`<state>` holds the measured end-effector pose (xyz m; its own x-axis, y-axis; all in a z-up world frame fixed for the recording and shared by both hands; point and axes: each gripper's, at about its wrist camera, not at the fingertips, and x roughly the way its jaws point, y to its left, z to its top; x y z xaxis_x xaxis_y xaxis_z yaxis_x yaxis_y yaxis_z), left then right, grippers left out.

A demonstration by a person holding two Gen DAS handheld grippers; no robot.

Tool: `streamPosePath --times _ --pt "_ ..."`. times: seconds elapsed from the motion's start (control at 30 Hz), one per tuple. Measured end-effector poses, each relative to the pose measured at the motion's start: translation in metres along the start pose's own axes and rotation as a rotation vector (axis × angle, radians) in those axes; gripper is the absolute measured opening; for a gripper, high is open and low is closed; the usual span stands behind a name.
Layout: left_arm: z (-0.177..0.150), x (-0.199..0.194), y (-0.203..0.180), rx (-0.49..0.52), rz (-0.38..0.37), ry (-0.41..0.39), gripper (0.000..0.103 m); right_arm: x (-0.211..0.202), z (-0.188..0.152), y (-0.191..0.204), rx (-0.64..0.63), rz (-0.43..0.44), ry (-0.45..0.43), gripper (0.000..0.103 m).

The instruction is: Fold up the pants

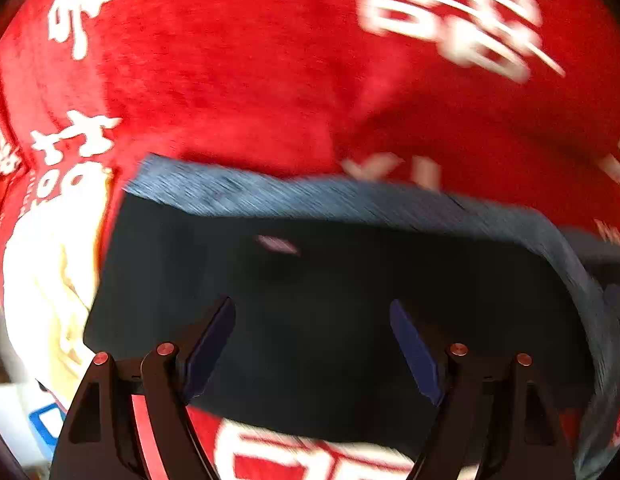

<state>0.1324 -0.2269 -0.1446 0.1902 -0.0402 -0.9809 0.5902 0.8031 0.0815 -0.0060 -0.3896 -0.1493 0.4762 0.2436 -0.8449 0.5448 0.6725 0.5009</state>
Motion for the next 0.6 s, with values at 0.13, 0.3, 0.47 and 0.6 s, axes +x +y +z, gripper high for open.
streamPosePath --times 0.13,0.3,0.47,0.6 --pt "-0.027 -0.012 -0.038 0.104 -0.06 0.027 0.081 -0.034 -0.046 -0.029 0.071 -0.064 -0.039 0.074" --pt "-0.064 -0.023 -0.095 0.245 -0.142 0.029 0.081 -0.074 -0.117 -0.075 0.25 -0.125 -0.072 0.074" --pt "-0.099 -0.04 -0.136 0.324 -0.188 0.009 0.081 -0.099 -0.197 -0.107 0.378 -0.203 -0.092 0.074" --pt "-0.128 -0.049 -0.154 0.382 -0.237 0.015 0.081 -0.106 -0.251 -0.123 0.491 -0.245 -0.123 0.074"
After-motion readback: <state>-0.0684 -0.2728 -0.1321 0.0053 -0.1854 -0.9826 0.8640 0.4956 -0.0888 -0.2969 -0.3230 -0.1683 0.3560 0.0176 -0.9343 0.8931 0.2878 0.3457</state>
